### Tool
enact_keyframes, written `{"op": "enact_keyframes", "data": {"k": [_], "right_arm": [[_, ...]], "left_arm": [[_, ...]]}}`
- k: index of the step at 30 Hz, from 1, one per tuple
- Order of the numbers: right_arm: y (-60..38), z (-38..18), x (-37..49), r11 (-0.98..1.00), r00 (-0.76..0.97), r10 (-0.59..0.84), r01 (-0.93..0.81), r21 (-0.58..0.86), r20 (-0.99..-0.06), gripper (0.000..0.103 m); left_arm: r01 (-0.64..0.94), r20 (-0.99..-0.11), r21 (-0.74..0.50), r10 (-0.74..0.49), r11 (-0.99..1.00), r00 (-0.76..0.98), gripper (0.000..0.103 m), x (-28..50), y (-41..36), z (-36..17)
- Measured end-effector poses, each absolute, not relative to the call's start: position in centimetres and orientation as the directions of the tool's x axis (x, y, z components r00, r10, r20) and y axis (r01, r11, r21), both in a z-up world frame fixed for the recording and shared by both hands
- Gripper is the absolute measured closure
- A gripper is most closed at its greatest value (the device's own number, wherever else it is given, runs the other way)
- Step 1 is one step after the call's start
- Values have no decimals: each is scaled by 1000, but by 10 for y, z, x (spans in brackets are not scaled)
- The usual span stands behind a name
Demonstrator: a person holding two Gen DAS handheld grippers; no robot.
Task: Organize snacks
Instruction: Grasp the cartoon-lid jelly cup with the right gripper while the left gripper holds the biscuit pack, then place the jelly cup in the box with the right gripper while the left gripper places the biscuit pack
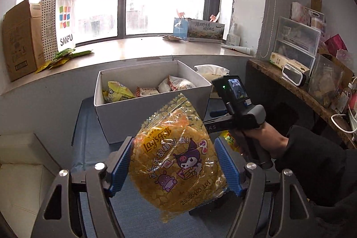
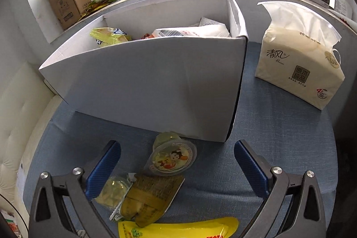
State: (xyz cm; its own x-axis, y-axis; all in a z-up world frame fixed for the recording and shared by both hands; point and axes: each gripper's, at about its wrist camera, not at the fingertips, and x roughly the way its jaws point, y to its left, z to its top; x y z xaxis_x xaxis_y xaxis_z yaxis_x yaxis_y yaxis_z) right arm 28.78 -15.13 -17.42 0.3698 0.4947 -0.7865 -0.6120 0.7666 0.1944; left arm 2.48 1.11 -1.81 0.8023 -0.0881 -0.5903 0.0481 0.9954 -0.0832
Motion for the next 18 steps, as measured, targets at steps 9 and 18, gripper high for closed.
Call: {"op": "enact_keyframes", "data": {"k": [9,18], "right_arm": [[-144,-174,283,767,375,455,-626,141,-808,55],[-174,-98,212,773,561,475,-634,18,-678,55]], "left_arm": [[49,-581,-72,-81,996,810,26,23,12,-19],[40,-547,-73,-73,997,834,26,21,17,-18]]}}
